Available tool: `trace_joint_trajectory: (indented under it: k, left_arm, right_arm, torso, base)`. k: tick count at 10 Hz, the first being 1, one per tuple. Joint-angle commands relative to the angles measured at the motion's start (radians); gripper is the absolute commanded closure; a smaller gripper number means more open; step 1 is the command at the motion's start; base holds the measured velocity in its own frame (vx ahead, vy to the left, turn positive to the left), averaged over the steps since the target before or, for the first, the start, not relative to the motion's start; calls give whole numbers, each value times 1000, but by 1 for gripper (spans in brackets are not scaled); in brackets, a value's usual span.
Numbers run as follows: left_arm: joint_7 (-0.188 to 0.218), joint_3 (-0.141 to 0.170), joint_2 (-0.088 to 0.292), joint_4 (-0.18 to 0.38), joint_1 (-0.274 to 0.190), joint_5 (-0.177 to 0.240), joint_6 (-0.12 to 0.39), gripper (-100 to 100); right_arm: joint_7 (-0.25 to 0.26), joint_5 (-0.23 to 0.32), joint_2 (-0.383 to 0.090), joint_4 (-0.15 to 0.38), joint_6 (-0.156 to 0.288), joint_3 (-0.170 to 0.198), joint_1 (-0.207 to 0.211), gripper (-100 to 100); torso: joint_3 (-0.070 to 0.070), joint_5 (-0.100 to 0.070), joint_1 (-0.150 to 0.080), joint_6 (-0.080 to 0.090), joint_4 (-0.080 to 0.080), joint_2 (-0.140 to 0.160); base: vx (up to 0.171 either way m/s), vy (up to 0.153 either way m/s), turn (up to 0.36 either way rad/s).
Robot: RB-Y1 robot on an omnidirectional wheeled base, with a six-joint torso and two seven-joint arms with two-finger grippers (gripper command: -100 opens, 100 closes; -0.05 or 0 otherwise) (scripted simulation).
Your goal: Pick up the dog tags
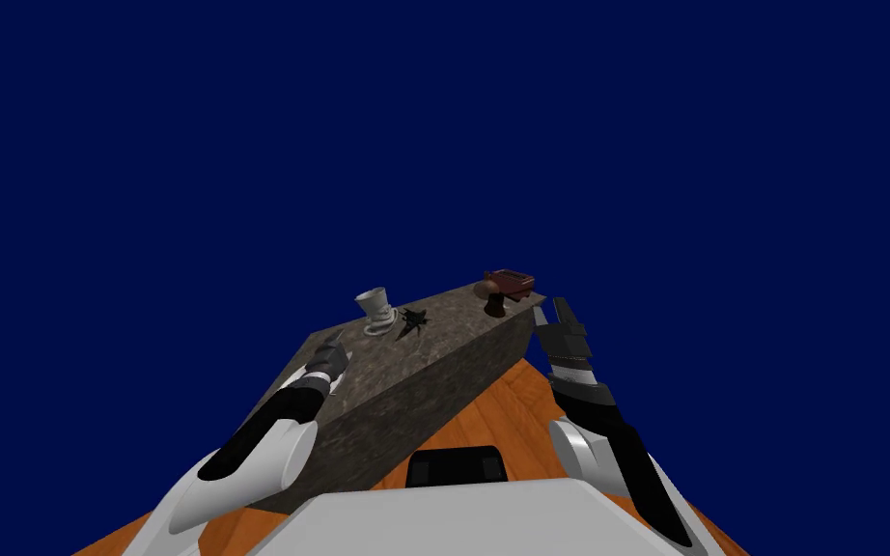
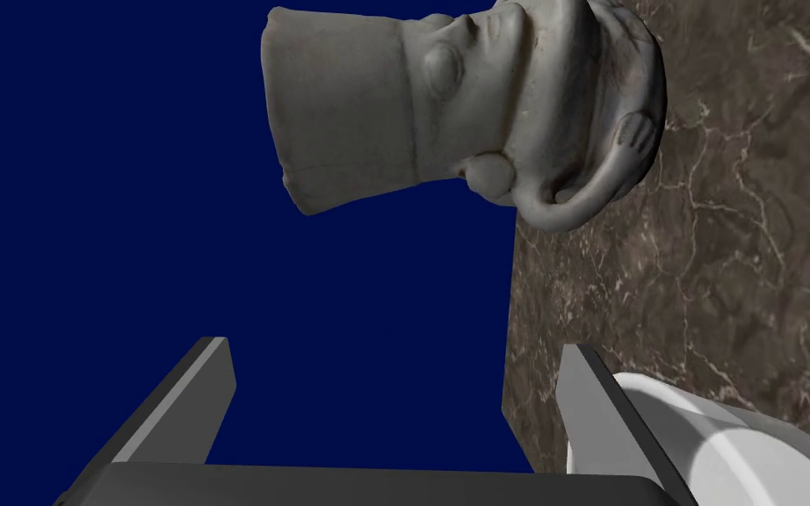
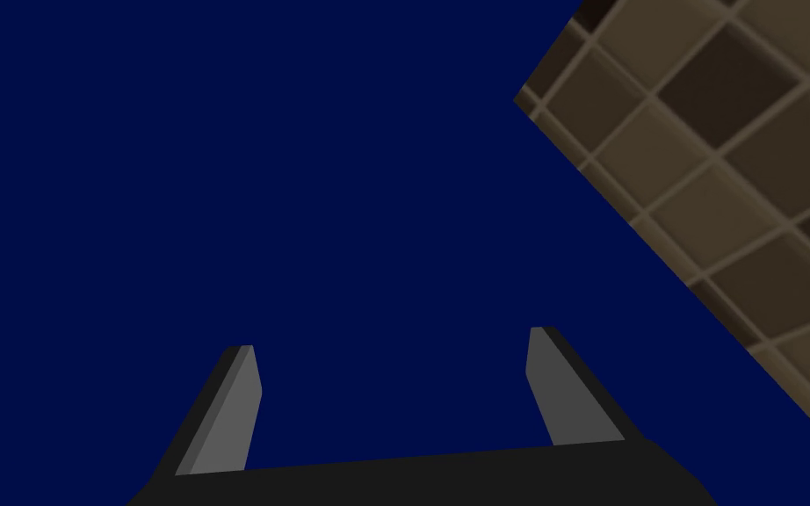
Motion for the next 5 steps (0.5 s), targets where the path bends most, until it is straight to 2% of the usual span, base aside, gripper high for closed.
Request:
trace_joint_trajectory:
  k: [1, 4, 5]
  left_arm:
    - [19, 14, 1, 7, -12, 0, 50, -100]
    - [35, 26, 0, 15, -22, -2, 129, -100]
    - [35, 26, 0, 15, -22, -2, 130, -100]
  right_arm:
    - [0, 0, 0, 0, 0, 0, 0, 0]
    - [0, 0, 0, 0, 0, 0, 0, 0]
    - [0, 0, 0, 0, 0, 0, 0, 0]
  torso:
    - [0, 0, 0, 0, 0, 0]
    - [0, 0, -1, 0, 0, 0]
    - [0, 0, -1, 0, 0, 0]
  base:
    - [-15, 19, -193]
    - [-12, 16, -109]
    - [-3, 6, -2]
